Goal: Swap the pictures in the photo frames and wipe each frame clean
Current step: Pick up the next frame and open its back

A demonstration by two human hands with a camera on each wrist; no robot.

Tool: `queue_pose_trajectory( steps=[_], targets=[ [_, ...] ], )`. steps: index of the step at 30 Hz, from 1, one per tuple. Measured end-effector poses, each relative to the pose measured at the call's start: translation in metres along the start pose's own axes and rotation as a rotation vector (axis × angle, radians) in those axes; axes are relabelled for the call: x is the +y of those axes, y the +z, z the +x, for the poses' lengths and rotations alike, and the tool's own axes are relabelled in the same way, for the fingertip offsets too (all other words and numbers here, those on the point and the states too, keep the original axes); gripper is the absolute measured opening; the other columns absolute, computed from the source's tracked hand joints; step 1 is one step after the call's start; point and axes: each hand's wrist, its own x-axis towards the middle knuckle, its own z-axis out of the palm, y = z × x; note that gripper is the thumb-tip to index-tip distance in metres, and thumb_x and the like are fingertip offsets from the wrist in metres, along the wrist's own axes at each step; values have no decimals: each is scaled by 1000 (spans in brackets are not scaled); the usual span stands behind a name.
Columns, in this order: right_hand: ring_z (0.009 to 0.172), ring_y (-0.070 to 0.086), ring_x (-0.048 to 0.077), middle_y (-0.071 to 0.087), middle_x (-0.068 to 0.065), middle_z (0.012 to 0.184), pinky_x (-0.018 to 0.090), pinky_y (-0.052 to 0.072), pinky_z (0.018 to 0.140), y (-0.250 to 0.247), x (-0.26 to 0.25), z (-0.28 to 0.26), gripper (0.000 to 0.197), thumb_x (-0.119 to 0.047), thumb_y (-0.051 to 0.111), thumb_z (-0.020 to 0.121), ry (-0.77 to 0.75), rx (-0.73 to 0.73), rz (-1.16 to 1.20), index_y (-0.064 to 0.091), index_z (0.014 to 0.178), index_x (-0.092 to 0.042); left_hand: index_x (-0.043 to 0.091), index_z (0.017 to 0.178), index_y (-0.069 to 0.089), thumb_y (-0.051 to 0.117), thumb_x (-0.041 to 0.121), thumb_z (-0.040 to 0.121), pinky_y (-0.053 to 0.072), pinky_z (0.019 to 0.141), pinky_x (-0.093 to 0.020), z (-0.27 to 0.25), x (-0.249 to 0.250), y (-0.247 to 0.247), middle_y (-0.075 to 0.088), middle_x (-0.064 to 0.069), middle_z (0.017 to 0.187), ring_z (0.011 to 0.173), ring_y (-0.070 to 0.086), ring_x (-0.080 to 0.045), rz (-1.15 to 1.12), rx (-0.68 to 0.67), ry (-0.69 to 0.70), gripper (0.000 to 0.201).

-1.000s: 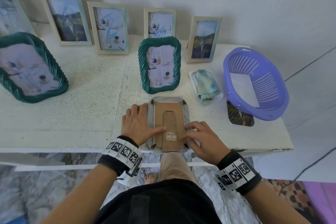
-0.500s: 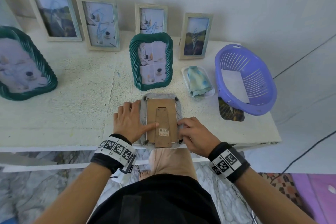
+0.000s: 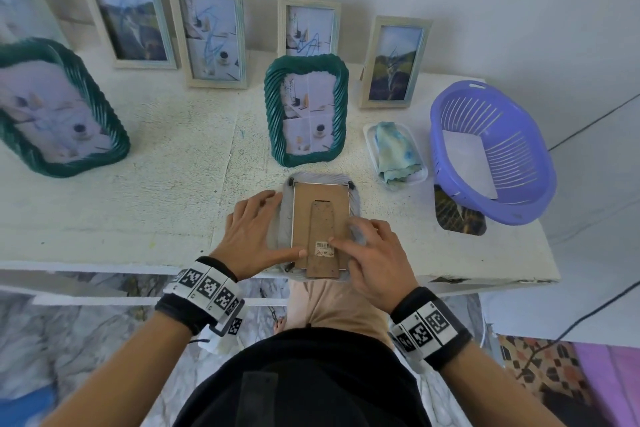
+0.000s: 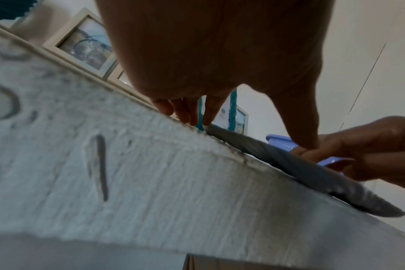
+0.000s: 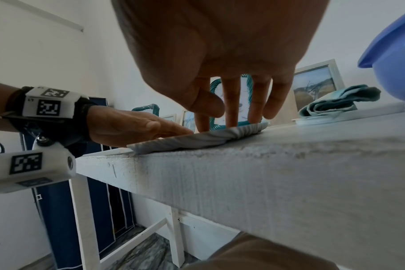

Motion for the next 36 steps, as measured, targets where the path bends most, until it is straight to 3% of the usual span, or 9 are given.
queue_pose_trajectory(
  steps=[6, 10, 12, 15, 19, 22, 30, 33, 36],
  targets=[
    [90, 50, 28, 61, 6, 103, 41, 51, 70, 2, -13, 13, 35, -28, 39, 82, -21, 56, 28, 71, 90, -15, 26, 155, 12, 39, 86, 62, 20, 110, -42, -7, -9, 3, 15, 6, 158, 137, 13, -16, 13, -26, 106, 114],
    [88, 53, 24, 56, 6, 94, 32, 50, 63, -1, -24, 20, 36, -37, 40, 86, 30, 51, 26, 65, 83, -11, 26, 155, 14, 35, 87, 72, 21, 111, -39, -9, -25, 5, 20, 9, 157, 138, 15, -12, -1, -17, 190, 105],
    [88, 52, 22, 54, 6, 94, 29, 47, 60, -2, -29, 24, 37, -46, 46, 88, 77, 40, -4, 62, 89, -12, 28, 154, 21, 37, 83, 78, 25, 110, -39, -11, -29, 7, 27, 10, 155, 138, 20, -10, 4, 27, 246, 94],
    [87, 54, 25, 56, 10, 96, 32, 48, 56, -3, -37, 31, 60, -62, 50, 83, 117, 22, -72, 57, 113, -10, 35, 145, 38, 40, 73, 86, 30, 109, -43, -14, -31, 11, 34, 10, 153, 140, 25, -13, 38, 79, 323, 70],
    [80, 56, 29, 57, 13, 90, 31, 44, 50, 0, -46, 38, 63, -56, 62, 75, 119, 70, -134, 52, 118, -11, 36, 139, 46, 40, 67, 90, 32, 109, -44, -16, -33, 13, 35, 9, 153, 142, 27, -17, 72, 94, 356, 58],
    [79, 55, 31, 56, 12, 90, 31, 41, 51, -2, -52, 39, 59, -51, 57, 78, 141, 72, -148, 49, 121, -12, 36, 140, 46, 38, 65, 91, 31, 110, -43, -17, -34, 15, 34, 8, 154, 143, 26, -17, 95, 99, 360, 58],
    [81, 60, 22, 62, 1, 96, 34, 48, 74, -41, -40, 41, 37, -36, 51, 88, 260, -15, 256, 46, 122, -22, 36, 140, 45, 41, 64, 91, 29, 110, -39, -18, -34, 18, 35, 8, 153, 143, 24, -15, 108, 122, 349, 57],
    [76, 65, 19, 67, 1, 92, 36, 52, 74, -51, -23, 32, 31, -23, 51, 89, 365, 17, 556, 51, 120, -26, 36, 139, 46, 42, 63, 90, 31, 110, -41, -18, -34, 18, 36, 8, 153, 143, 25, -15, 96, 126, 339, 56],
    [81, 70, 22, 70, 7, 90, 47, 57, 81, -60, -5, 19, 29, -20, 51, 84, 460, 57, 904, 59, 109, -32, 37, 139, 46, 42, 63, 90, 31, 111, -42, -18, -35, 19, 36, 9, 152, 143, 25, -14, 88, 126, 333, 56]
  ],
)
